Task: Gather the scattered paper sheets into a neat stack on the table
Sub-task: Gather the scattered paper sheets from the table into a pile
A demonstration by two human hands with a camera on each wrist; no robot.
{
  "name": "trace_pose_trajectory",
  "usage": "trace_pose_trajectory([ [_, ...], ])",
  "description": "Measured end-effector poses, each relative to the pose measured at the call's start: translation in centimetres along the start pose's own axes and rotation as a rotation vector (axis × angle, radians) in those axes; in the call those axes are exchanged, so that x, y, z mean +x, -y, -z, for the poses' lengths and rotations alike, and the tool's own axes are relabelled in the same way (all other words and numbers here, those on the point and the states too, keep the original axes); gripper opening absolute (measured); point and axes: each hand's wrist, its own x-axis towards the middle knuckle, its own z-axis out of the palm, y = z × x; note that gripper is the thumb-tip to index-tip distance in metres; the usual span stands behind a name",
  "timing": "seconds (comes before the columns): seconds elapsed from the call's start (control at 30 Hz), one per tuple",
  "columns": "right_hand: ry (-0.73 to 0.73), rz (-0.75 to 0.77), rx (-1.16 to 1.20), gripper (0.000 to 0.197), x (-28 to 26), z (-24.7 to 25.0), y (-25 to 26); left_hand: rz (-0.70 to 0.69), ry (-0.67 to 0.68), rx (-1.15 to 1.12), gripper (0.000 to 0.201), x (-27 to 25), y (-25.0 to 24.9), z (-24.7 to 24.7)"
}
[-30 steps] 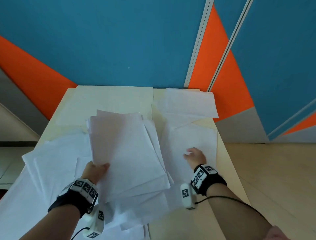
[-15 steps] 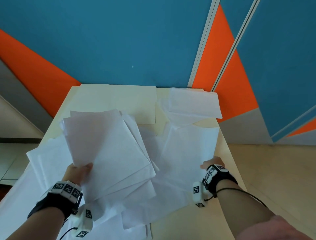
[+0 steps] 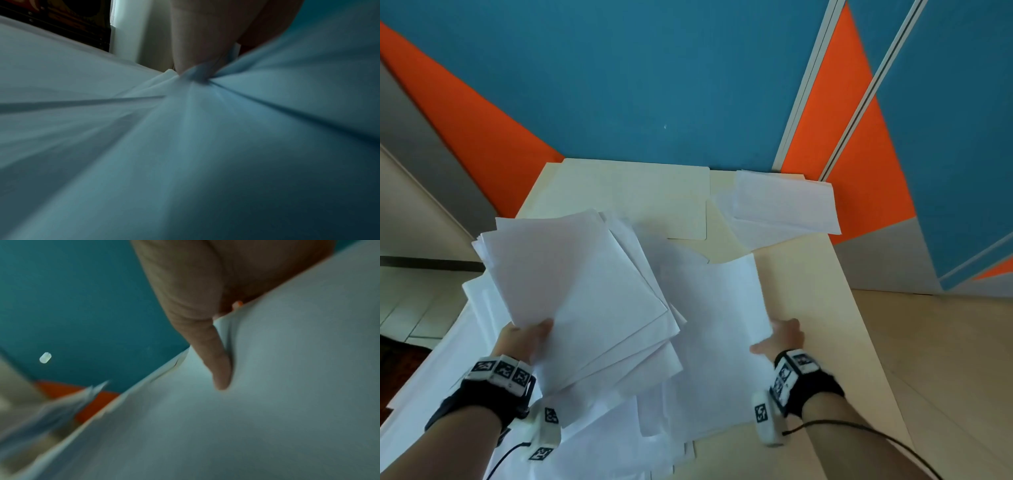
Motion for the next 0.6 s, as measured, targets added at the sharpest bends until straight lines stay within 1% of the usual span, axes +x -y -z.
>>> trace_pose_trajectory([
  [0.03,-0.036,0.043,-0.076,0.030,-1.0,-0.7,0.6,0.013,0.005,0.003,0.025,0.0,0.1,0.1],
  [0.07,-0.059,0.084,-0.085,0.011,-1.9,-1.4,0.9,0.024,0.011,0.009,0.026,0.0,0.2,0.3],
  [0.1,-0.071,0.116,-0.078,0.011,-2.3,-2.0,1.2,0.035,0.009,0.010,0.027,0.1,0.3,0.4],
  [0.13,-0.078,0.137,-0.061,0.015,-2.7,-2.2,1.3,0.040,0.009,0.006,0.029,0.1,0.4,0.5],
  [0.23,-0.025,0.072,0.091,0.046,-2.5,-2.2,1.5,0.055,0.002,-0.009,0.037,-0.1,0.5,0.8],
  [0.3,-0.003,0.038,0.115,0.052,-2.6,-2.4,1.7,0.065,0.002,-0.020,0.042,-0.3,0.5,1.0],
  [0.43,-0.012,0.041,0.070,0.047,-2.8,-3.2,2.1,0.060,0.006,-0.029,0.044,-1.0,0.2,0.9],
  [0.53,-0.011,0.034,0.093,0.034,-3.4,-3.2,2.5,0.059,-0.001,0.002,0.043,-1.6,0.3,1.2],
  [0.6,-0.025,0.070,0.093,0.027,-3.8,-3.3,2.6,0.062,-0.013,0.018,0.044,-1.7,0.6,1.4],
])
